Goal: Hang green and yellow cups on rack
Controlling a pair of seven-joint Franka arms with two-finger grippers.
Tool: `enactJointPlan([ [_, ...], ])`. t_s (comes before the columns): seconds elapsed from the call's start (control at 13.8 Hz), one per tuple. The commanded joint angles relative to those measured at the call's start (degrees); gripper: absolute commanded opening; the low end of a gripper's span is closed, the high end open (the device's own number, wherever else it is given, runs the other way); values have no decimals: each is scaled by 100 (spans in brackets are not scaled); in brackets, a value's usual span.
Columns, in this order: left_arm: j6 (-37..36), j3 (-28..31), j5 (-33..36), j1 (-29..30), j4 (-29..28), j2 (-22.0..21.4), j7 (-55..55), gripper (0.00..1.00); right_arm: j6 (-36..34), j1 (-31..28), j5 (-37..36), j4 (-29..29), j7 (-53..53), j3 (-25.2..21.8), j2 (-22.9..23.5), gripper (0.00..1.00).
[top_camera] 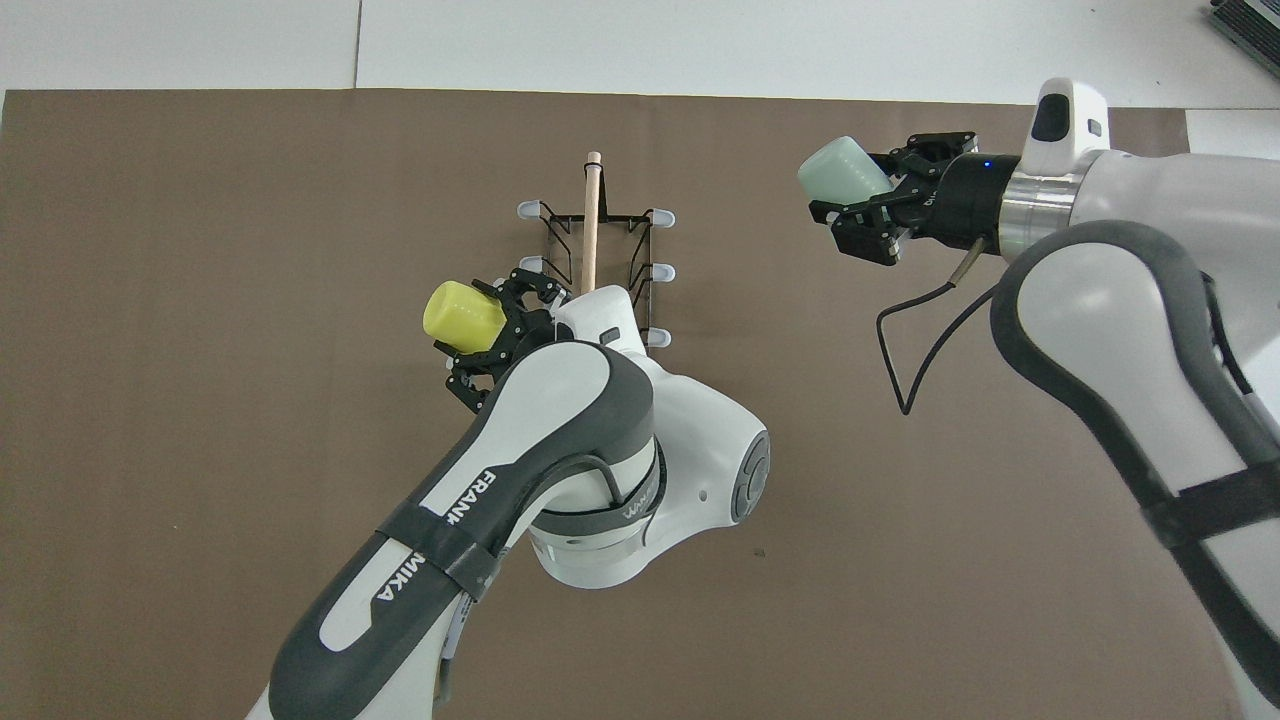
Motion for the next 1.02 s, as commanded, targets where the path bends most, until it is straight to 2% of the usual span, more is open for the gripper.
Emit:
enactJointPlan([
  [0.0,-30,54,130,-123,-6,116,-205,0,180,-48,1291,-603,-771,83,-395,0],
  [0.29,-30,54,121,-220,12,134,-240,0,267,-22,2303,-753,-1449,83,-483,0],
  [0.36,-30,45,113,-255,20,125,-240,0,538,74,2889,-893,-1808,91,-527,0],
  [0.51,-30,45,95,-334,3,134,-232,0,1057,469,4514,-1026,-2721,91,-536,0],
  [0.58,-12,45,52,-334,29,134,-240,0,1146,584,4948,-1061,-2847,91,-536,0],
  [0.65,40,45,51,-334,38,134,-362,47,1286,698,5083,-1096,-2875,91,-536,0],
  [0.73,49,45,51,-334,38,134,-381,99,1375,726,5093,-1097,-2875,91,-536,0],
  [0.94,41,45,42,-369,108,125,-372,100,1376,691,5093,-1106,-2884,91,-536,0],
])
